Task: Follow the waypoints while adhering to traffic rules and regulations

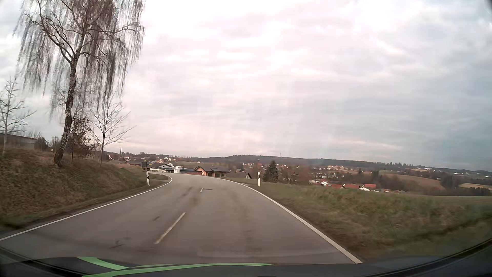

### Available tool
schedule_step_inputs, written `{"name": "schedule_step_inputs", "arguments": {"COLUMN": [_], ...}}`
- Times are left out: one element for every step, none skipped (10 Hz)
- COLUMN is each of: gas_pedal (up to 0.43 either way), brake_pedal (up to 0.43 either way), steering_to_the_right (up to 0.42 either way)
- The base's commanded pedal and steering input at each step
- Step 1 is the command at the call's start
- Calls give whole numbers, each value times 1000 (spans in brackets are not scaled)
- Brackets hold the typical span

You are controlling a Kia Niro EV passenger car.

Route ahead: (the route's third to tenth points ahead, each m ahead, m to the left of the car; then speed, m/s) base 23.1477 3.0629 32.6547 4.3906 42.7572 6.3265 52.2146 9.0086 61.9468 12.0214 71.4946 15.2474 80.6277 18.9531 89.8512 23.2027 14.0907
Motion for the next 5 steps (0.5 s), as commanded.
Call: {"name": "schedule_step_inputs", "arguments": {"gas_pedal": [350, 339, 331, 311, 299], "brake_pedal": [0, 0, 0, 0, 0], "steering_to_the_right": [-29, -29, -29, -29, -29]}}
